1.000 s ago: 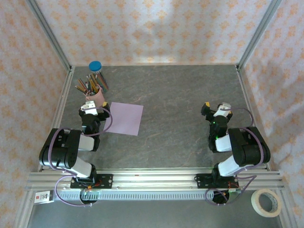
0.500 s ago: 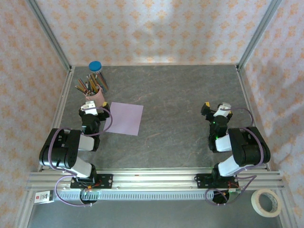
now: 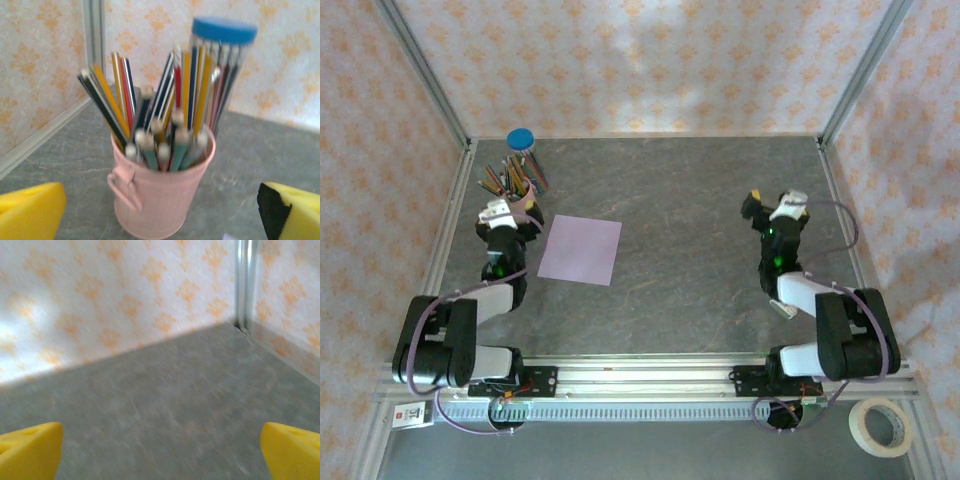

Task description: Fold a paper plane with a square sheet of paper (pick it up from the middle)

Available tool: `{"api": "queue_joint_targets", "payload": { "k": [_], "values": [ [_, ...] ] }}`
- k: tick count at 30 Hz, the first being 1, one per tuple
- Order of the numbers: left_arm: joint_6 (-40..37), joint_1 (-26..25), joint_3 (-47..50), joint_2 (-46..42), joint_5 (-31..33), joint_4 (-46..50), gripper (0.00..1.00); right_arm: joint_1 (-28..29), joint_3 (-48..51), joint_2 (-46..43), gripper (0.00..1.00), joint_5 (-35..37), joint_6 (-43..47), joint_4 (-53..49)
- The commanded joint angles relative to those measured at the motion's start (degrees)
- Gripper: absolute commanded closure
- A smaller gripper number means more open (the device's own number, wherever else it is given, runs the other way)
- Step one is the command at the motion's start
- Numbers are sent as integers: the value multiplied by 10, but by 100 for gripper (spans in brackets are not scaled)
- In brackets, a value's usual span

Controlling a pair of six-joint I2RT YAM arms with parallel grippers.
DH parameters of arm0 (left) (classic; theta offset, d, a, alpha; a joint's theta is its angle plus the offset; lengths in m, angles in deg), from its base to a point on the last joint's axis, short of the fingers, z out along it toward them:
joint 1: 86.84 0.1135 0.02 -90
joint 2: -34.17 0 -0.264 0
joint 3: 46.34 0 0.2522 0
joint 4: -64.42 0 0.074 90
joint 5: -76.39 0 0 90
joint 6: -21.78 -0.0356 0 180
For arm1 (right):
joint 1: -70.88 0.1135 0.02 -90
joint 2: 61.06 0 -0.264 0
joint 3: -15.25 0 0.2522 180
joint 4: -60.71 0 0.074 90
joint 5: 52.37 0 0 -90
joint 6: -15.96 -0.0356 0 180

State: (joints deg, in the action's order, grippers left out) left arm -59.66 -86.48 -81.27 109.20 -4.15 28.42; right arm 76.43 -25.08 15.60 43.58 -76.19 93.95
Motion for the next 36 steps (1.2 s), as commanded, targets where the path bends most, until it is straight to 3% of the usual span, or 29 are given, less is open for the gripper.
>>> {"api": "queue_joint_targets", "payload": {
  "k": [1, 6, 10, 12, 17, 21, 27, 36],
  "values": [
    [117, -4, -63, -38, 8, 169, 1, 18, -90, -19, 1, -11, -110, -238],
    [201, -4, -121, -37, -115, 237, 1, 76, -197, 32, 1, -105, -190, -377],
    [237, -4, -144, -27, -200, 236, 1, 160, -260, 95, 25, -139, -229, -416],
    [248, -4, -147, -22, -224, 226, 1, 207, -284, 129, 33, -142, -252, -418],
    [261, -4, -152, -23, -246, 230, 1, 315, -366, 251, 59, -165, -291, -415],
    [259, -3, -151, -35, -238, 242, 1, 374, -443, 346, 72, -174, -304, -430],
    [254, -2, -149, -43, -243, 251, 1, 422, -535, 447, 78, -180, -313, -463],
    [269, -3, -163, -22, -259, 255, 1, 426, -609, 512, 78, -154, -295, -552]
  ]
}}
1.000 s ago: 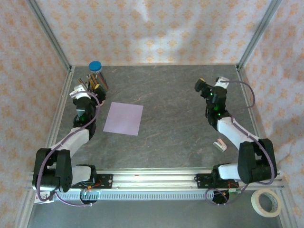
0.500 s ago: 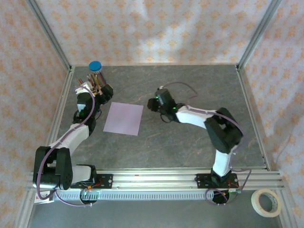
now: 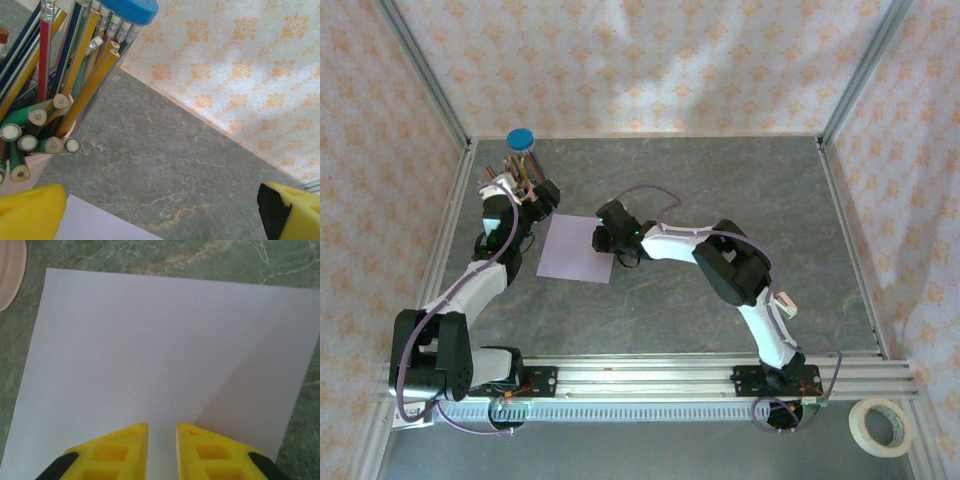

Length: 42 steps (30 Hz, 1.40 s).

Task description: Fold a paper plane with a square sheet of paper (pick it up from the middle)

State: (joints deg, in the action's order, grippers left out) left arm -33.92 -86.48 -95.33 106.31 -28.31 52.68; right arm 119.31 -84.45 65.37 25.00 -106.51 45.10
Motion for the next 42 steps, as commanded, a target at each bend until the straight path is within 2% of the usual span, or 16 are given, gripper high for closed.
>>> {"api": "queue_joint_targets", "payload": {
  "k": [1, 6, 10, 19, 22, 27, 31, 34, 38, 42],
  "values": [
    [13, -3, -26, 12, -22, 15, 1, -4, -19, 16, 77, 45, 17, -78],
    [8, -3, -38, 35, -36, 23, 1, -25, -23, 20, 75, 85, 60, -150],
    [6, -2, -52, 51, -57, 32, 1, -64, 32, -15, 73, 89, 89, -166],
    [20, -9, -82, 94, -113, 52, 1, -131, 230, -135, 70, 8, 210, -190],
    [20, -18, -93, 110, -124, 59, 1, -141, 273, -175, 67, -12, 221, -186],
    [14, -47, -120, 136, -114, 97, 1, -146, 283, -230, 60, -35, 128, -126],
    [22, -90, -132, 155, -95, 114, 1, -146, 294, -282, 41, -7, -3, -34],
    [36, -127, -133, 172, -83, 114, 1, -148, 323, -313, 27, 28, -67, 27],
    [53, -166, -139, 198, -87, 123, 1, -153, 312, -288, 25, 15, -70, 21],
    [53, -208, -160, 224, -82, 162, 1, -156, 288, -247, 31, -8, -61, 5]
  ]
}}
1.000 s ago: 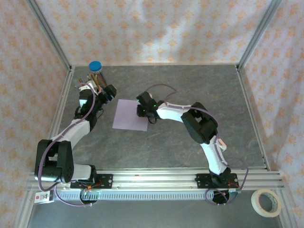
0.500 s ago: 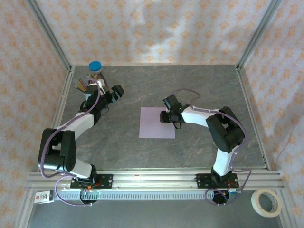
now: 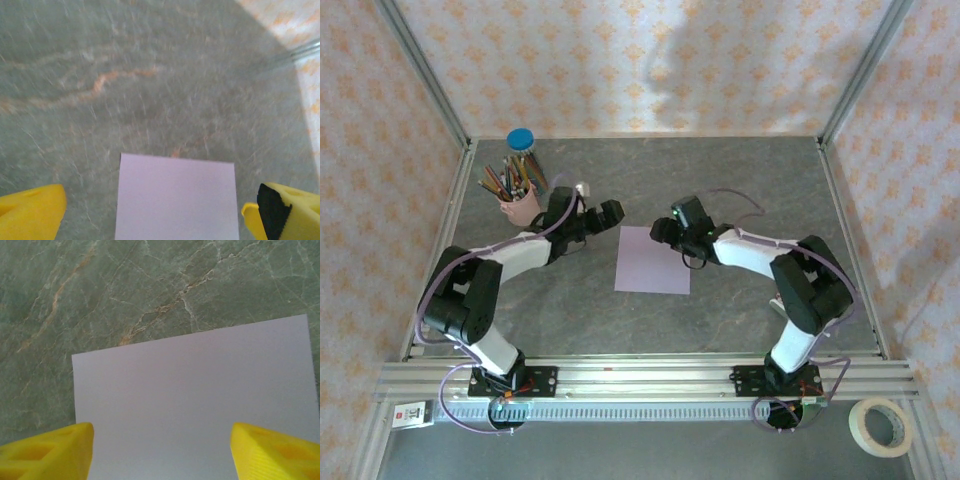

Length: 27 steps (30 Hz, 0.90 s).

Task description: Fold a paper plane with a square sheet of paper (pick it up from the middle)

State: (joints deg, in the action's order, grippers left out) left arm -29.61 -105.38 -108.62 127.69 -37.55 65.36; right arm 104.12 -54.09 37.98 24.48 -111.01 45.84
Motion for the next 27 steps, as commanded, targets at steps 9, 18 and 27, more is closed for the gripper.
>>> {"api": "queue_joint_targets", "payload": {
  "k": [9, 18, 27],
  "values": [
    [4, -78, -60, 44, 44, 97, 1, -4, -19, 70, 35, 21, -78, -8],
    [-14, -107, -85, 64, 91, 153, 2, 4, 53, 49, 40, 33, -265, 11],
    [-76, -144, -139, 92, 131, 233, 1, -24, 87, -111, 24, 74, -251, 79]
  ]
}}
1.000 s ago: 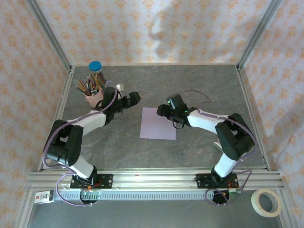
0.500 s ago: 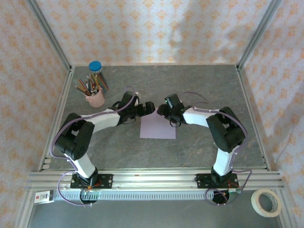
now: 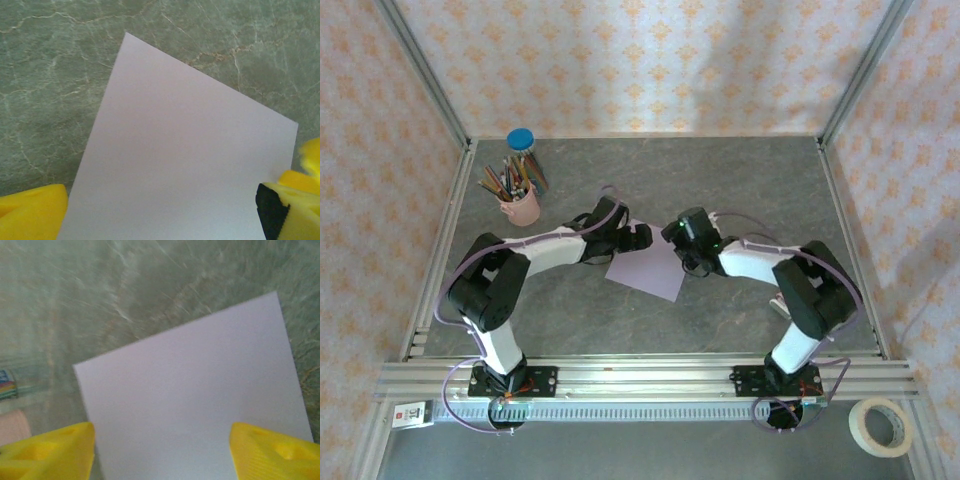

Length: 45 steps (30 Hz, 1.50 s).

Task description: Fold a paper plane with a square sheet of paper (pick it up from the middle)

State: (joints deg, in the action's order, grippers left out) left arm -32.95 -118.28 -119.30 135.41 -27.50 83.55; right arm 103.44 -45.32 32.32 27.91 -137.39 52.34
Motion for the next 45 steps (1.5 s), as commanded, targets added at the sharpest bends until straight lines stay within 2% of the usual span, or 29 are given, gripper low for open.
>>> {"api": "queue_joint_targets", "payload": {
  "k": [1, 5, 11, 19, 45],
  "values": [
    [-54, -22, -44, 22, 34, 64, 1, -22, 3, -65, 21, 47, 29, 13],
    [-113, -55, -109, 61, 65, 130, 1, -46, 29, -107, 0, 77, 96, 0],
    [-153, -89, -193, 126, 107, 197, 3, -77, 60, -145, 1, 107, 147, -25],
    [-152, -102, -246, 170, 117, 238, 17, -103, 87, -158, 1, 102, 141, -22],
    [-146, -113, -238, 211, 143, 248, 17, -104, 88, -119, 0, 91, 137, -14]
  ]
}}
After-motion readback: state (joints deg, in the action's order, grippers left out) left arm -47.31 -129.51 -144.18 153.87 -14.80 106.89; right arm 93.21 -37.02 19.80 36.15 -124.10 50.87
